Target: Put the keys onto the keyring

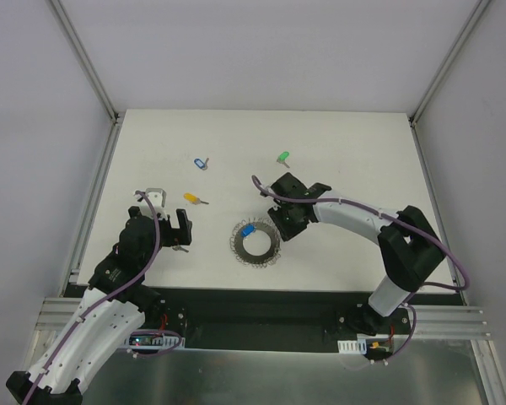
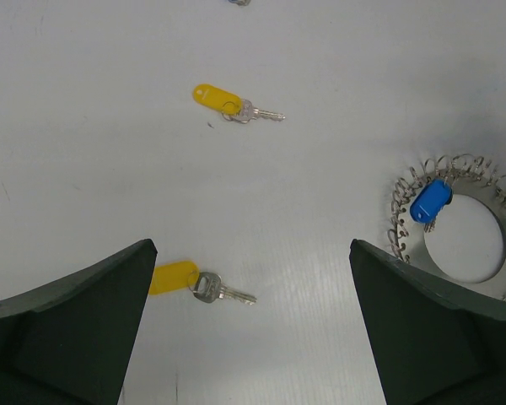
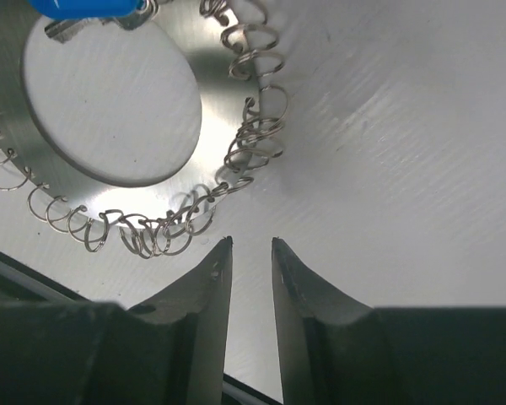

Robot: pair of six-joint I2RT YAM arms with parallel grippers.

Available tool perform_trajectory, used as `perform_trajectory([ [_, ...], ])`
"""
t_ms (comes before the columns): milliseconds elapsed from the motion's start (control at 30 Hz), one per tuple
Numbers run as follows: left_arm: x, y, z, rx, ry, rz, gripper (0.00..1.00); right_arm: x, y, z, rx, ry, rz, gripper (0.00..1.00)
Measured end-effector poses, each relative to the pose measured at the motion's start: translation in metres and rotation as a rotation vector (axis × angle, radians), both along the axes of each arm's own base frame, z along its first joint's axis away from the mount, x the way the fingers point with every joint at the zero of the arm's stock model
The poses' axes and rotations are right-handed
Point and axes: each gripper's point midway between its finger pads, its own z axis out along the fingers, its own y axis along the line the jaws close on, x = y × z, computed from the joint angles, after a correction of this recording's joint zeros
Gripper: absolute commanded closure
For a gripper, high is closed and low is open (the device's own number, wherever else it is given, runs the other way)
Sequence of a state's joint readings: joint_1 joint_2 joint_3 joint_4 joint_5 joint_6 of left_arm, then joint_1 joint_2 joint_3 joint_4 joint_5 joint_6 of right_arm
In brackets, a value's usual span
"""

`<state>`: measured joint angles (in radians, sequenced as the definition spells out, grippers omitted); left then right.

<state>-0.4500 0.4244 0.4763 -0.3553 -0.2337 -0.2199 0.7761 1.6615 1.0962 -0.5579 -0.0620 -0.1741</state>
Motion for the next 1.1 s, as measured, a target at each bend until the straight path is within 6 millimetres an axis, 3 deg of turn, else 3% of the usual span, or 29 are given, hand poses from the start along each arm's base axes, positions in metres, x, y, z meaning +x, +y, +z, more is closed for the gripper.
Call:
perform_trajectory([
  [167, 0.0, -0.001, 0.0, -0.002, 0.001, -0.005, 0.01, 0.025, 0.001, 0.013, 0.034, -0.045, 0.006, 0.64],
  [400, -0.001, -0.003, 0.0, -0.007, 0.004, -0.018, 0.01, 0.054, 0.025, 0.019, 0.096, -0.062, 0.01, 0.62],
  [1100, -0.001, -0.009, -0.007, -0.005, 0.038, -0.042, 0.01, 0.06, 0.053, 0.012, 0.054, -0.165, -0.361, 0.67],
])
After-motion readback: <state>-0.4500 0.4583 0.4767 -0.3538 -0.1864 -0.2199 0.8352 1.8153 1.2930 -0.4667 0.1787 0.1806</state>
